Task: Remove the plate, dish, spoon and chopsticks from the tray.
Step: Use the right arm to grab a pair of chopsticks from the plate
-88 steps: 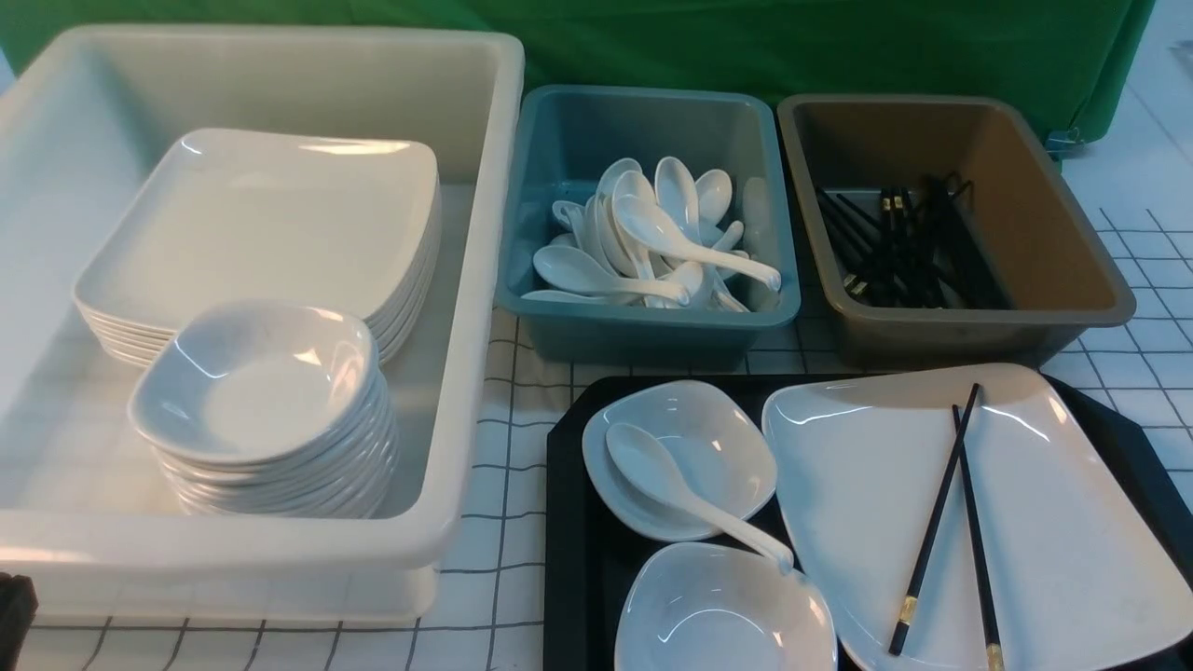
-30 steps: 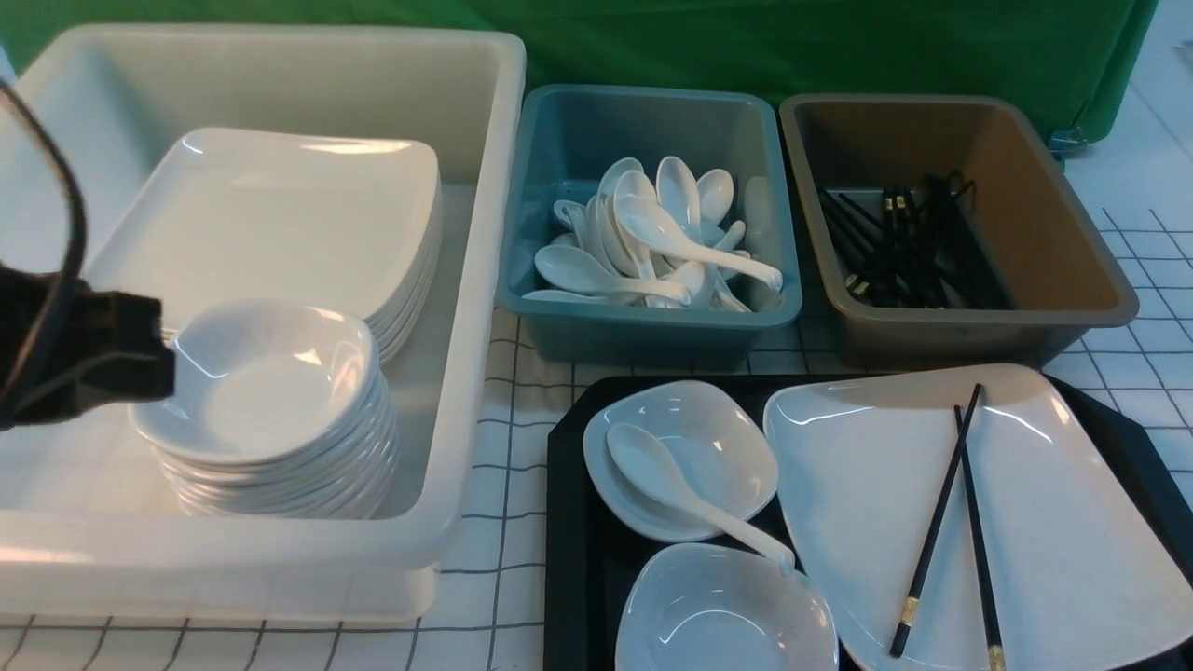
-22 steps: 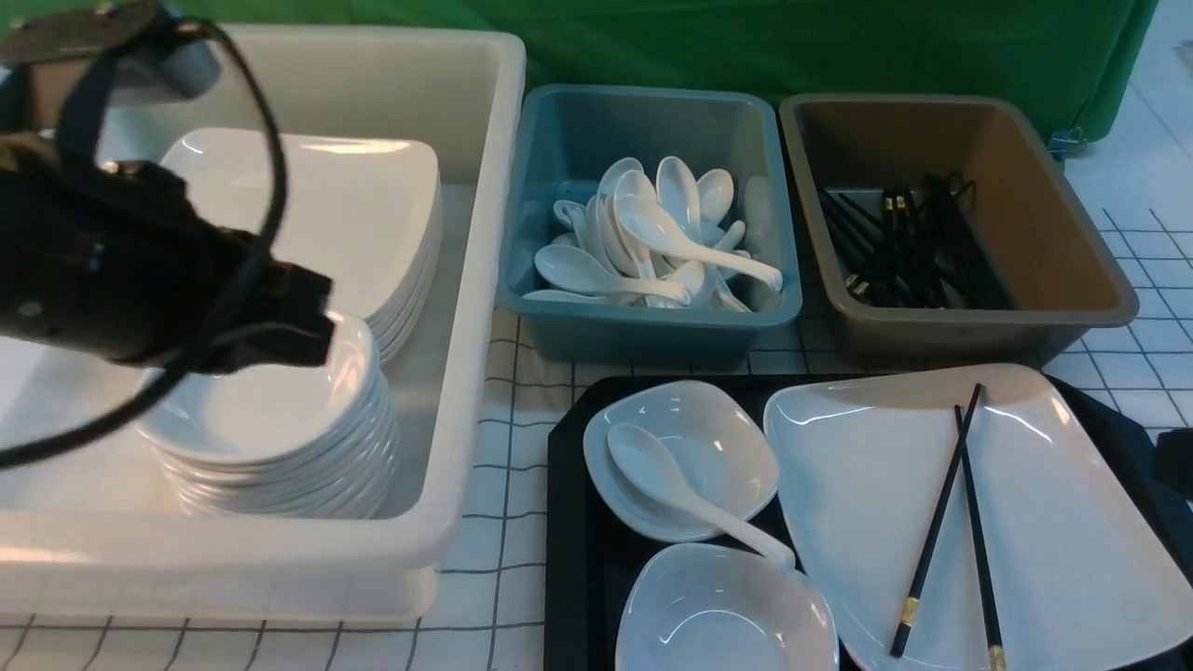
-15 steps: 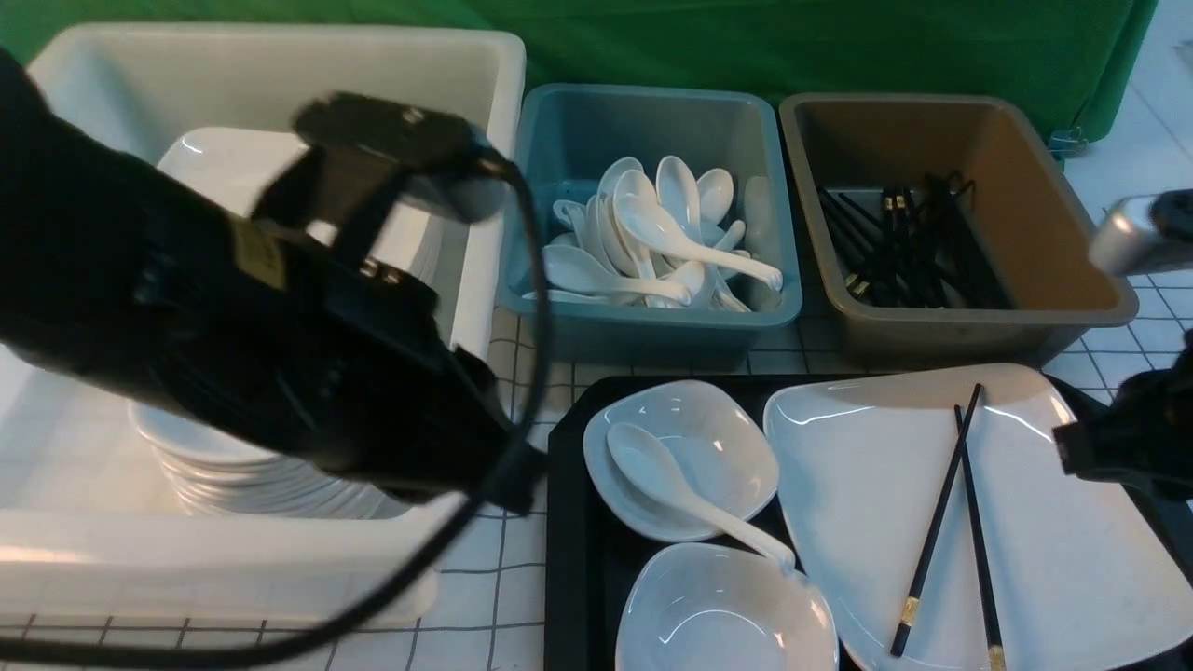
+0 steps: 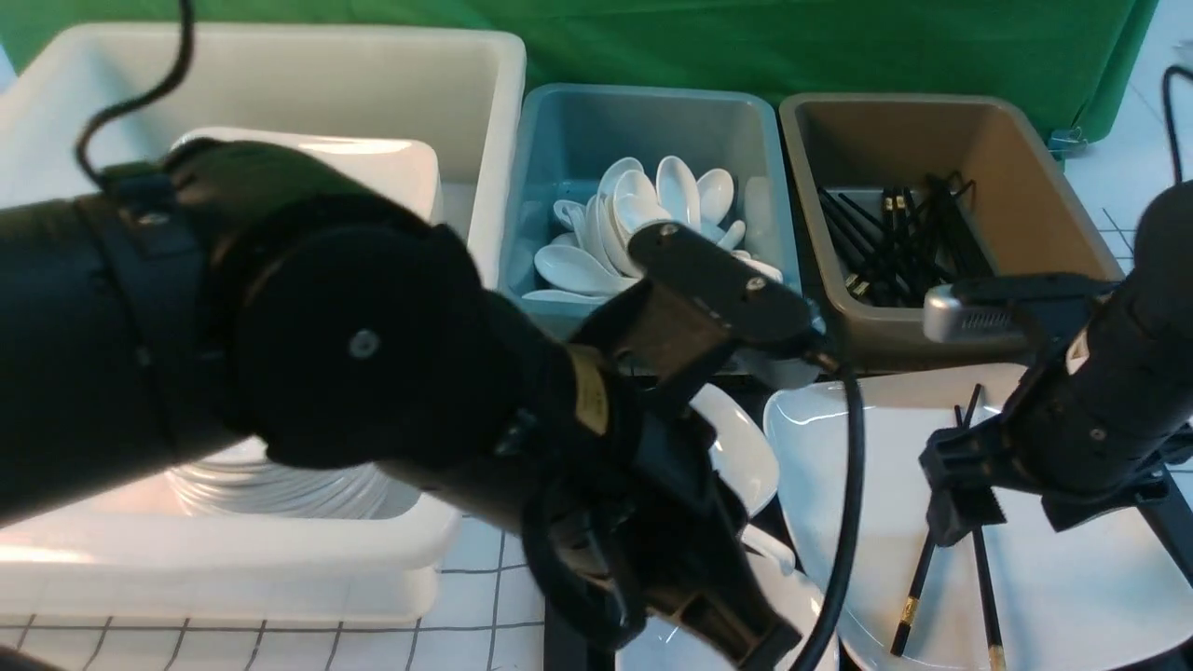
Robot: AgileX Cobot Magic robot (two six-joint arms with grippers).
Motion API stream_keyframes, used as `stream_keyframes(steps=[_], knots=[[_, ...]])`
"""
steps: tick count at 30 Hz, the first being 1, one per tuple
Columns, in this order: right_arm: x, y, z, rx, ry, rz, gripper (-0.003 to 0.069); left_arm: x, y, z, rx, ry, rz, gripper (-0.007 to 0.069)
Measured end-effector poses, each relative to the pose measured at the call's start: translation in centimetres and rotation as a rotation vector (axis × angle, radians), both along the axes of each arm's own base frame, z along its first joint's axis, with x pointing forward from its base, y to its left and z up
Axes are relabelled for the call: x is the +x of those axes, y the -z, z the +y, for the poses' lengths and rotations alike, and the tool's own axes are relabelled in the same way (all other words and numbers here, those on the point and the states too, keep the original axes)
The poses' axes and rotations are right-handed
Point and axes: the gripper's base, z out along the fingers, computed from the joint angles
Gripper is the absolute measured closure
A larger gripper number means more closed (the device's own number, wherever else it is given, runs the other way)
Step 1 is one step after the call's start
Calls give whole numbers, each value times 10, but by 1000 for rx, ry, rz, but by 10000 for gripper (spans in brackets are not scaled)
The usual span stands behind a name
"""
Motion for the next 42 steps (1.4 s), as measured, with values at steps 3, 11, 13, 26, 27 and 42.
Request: stream_keyframes(steps=[3,11,13,26,27,42], knots=[[8,16,3,-1,28,15,-18,4,-3,-3,-9,-1,-21,631],[18,46,6,-16,82,77,5,7,-6,-3,-5,4,-67,631],[19,49,6,-15,95,82,36,7,-6,-3,-10,2,-71,631],[20,58,8,-20,108,121,246,8,-7,-4,-20,-2,-79,631],[19,58,8,-21,108,122,246,8,-7,-4,-21,-3,-78,631],[12,38,6,-9,43,106,534,8,-7,-5,-35,-14,-77,628]])
